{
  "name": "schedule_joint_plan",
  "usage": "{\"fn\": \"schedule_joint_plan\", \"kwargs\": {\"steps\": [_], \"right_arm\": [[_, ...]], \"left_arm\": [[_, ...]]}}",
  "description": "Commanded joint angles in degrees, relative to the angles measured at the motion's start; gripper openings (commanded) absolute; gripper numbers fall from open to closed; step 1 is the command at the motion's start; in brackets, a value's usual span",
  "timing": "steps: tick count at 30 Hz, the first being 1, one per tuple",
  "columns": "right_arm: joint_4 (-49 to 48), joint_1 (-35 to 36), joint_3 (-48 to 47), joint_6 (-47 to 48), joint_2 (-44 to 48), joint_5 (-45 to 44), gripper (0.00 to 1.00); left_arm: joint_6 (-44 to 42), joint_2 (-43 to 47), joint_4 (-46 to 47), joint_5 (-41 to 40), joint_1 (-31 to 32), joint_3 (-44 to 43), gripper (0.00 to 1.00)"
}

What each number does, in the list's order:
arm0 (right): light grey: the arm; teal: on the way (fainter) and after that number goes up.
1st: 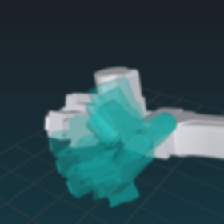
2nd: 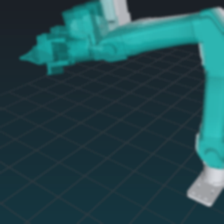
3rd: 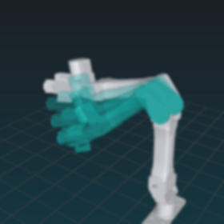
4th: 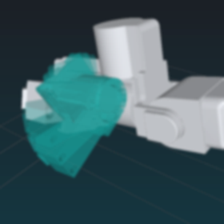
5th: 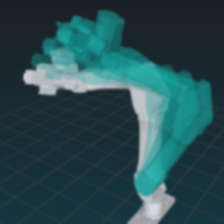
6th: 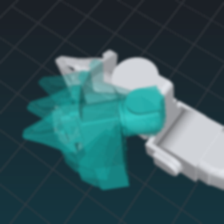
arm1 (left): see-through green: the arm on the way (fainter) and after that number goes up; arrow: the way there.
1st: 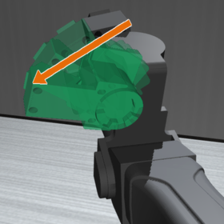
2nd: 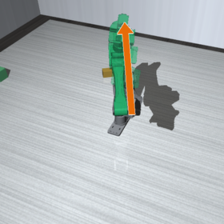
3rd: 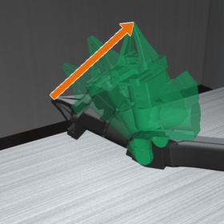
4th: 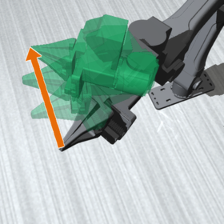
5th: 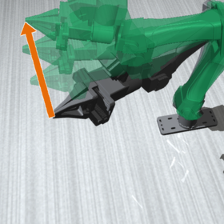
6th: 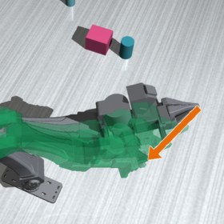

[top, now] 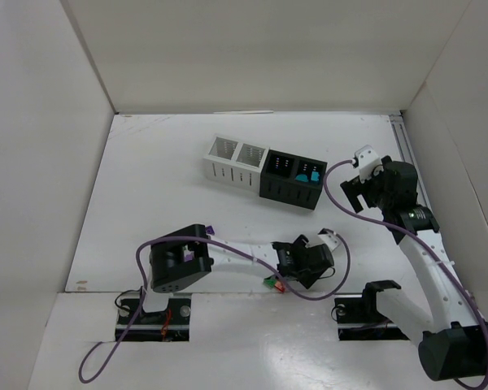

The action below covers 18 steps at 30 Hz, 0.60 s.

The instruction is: Sort the legos into containers by color

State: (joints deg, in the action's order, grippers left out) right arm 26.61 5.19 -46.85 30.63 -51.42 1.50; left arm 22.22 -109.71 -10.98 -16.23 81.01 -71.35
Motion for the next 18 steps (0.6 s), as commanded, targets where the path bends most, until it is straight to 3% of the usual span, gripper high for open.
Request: {"fn": "schedule_joint_plan", "kwargs": {"steps": [1, 5, 10, 18], "right_arm": [[-1.56, -0.36, -0.26, 0.13, 1.40, -1.31, 0.99], [-1.56, -0.36, 0.27, -0.40, 1.94, -2.99, 0.99], [-2.09, -0.88, 0.27, -0.40, 2.46, -2.99, 0.99], [-2.09, -0.88, 0.27, -0.40, 0.62, -2.99, 0.99]], "left_arm": [[-0.68, 5.03, -2.20, -4.16, -3.22, -1.42, 0.32], [-0.16, 9.24, -3.26, -3.90, -13.13, -2.56, 0.31], [-6.39, 14.34, 1.93, 0.84, -20.01, -4.05, 0.31], [-11.67, 12.43, 1.84, 6.37, -30.03, -13.28, 0.33]]}}
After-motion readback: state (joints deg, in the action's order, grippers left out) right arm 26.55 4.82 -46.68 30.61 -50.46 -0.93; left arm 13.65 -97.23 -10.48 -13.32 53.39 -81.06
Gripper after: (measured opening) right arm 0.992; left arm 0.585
